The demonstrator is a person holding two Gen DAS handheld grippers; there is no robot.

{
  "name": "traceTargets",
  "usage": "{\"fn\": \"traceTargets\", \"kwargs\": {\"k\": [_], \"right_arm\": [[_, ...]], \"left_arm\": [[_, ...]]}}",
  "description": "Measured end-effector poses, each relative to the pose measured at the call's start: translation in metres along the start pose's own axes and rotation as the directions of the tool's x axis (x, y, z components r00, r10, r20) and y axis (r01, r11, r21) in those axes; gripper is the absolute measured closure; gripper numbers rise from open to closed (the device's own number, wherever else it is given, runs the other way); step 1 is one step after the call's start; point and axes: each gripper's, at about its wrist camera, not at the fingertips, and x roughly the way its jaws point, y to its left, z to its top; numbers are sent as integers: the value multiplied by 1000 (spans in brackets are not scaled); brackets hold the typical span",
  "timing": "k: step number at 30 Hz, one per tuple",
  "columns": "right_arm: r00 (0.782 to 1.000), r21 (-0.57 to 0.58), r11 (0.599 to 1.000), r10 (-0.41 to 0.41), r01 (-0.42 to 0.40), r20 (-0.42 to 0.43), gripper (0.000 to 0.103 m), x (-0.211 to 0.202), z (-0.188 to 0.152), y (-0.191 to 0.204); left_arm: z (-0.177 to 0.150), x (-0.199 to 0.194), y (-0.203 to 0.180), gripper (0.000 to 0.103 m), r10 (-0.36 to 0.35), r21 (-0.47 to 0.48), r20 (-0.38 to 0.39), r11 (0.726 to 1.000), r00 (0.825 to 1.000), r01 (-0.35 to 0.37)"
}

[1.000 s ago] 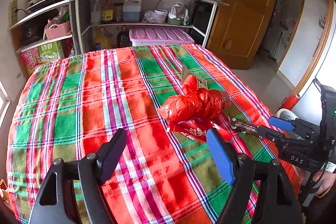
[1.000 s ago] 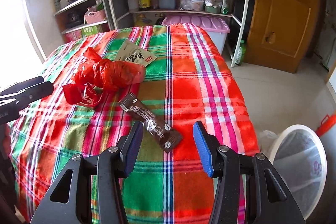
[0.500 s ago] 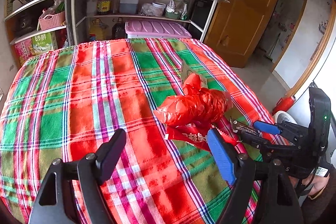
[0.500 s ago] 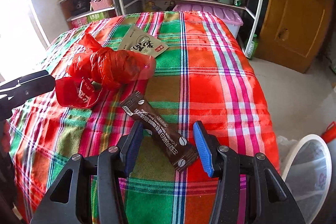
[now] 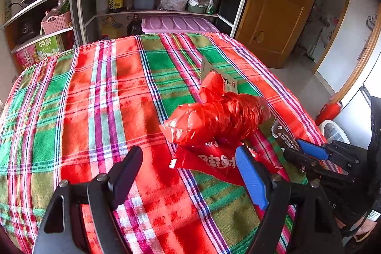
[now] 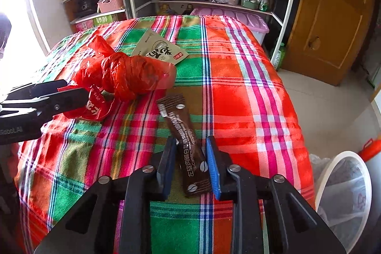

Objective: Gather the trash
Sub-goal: 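Grasp the brown bar wrapper with the right tool while the left tool grasps the red wrapper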

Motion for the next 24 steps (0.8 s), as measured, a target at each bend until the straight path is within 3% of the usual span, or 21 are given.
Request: {"fn": "traceTargets", "kwargs": {"k": [10, 13, 16, 18, 24], "right_arm": [[1000, 2, 1000, 22, -22, 2, 82, -4, -5, 3], [1000, 3, 1000, 22, -22, 2, 82, -4, -4, 2], [1000, 8, 1000, 24, -24, 4, 82, -5, -5, 1], [1000, 13, 1000, 26, -27, 4, 82, -5, -6, 0], [1000, 18, 999, 28, -28, 5, 82, -7, -7, -2]], "left_arm": [[-3, 12, -6, 23, 27, 18, -22, 999, 999, -26], [-4, 13, -8, 32, 27, 34, -17, 999, 999, -27], [-6, 13, -11, 51, -13, 38, -21, 999, 1000, 14], [-6, 13, -13, 53, -17, 40, -19, 999, 1000, 18], [-8, 10, -19, 75, -36, 61, -6, 998, 999, 36]]}}
